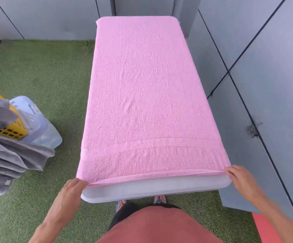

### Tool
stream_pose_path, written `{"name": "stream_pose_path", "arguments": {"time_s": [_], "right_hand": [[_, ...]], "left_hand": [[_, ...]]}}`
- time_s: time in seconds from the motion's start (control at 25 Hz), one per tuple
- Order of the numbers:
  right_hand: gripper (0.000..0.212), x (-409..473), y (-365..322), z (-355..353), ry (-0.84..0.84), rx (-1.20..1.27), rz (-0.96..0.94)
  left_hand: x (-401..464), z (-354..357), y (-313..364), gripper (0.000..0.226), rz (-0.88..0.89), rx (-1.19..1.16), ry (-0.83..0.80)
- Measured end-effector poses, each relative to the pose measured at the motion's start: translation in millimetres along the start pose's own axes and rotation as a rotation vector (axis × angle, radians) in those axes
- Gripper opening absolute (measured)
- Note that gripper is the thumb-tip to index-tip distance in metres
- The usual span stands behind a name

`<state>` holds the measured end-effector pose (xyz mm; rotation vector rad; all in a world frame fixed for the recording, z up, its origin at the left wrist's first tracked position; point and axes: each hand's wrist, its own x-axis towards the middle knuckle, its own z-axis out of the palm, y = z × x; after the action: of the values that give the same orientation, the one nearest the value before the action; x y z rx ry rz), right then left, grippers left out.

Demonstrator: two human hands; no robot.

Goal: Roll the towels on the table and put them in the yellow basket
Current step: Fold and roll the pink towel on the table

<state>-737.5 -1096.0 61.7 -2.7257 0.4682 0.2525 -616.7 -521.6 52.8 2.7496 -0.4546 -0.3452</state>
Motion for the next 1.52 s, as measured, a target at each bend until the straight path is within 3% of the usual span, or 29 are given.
{"name": "stream_pose_path", "arguments": {"time_s": [0.2,0.4,0.52,0.72,0.92,1.04,1.24,1.32,1.52], "right_hand": [[0.018,30.7,-2.6,-28.1,-0.246,0.114,0.137],[0.036,37.7,-18.8,-15.2,-0.034,0.068,0.184],[0.028,6.8,-28.5,2.0,0.071,0.081,0.134],[0.029,-1.4,-27.0,7.2,0.069,0.008,0.105],[0.026,14.5,-24.9,2.0,0.100,0.019,0.104],[0.027,9.1,-12.5,-2.0,0.056,0.034,0.072],[0.027,23.9,4.8,-30.8,-0.208,0.141,0.143],[0.023,35.5,-1.4,-36.7,-0.202,0.182,0.178],[0.029,36.0,-18.7,-27.0,0.024,0.148,0.202]], "left_hand": [[37.5,-18.3,5.0,0.012,-0.283,-0.218,-0.108],[26.3,-7.3,16.5,0.019,-0.162,0.008,0.092],[-0.1,17.6,20.8,0.039,-0.087,0.049,0.126],[-4.2,27.9,19.2,0.056,-0.080,0.068,0.147],[13.5,17.9,13.5,0.044,-0.087,0.088,0.131],[16.7,8.5,6.9,0.032,-0.108,0.014,0.075],[42.2,-18.5,-0.9,0.019,-0.181,-0.148,-0.209],[55.0,-20.0,-0.8,0.016,-0.198,-0.138,-0.175],[48.8,-15.8,1.6,0.014,-0.133,0.107,0.109]]}}
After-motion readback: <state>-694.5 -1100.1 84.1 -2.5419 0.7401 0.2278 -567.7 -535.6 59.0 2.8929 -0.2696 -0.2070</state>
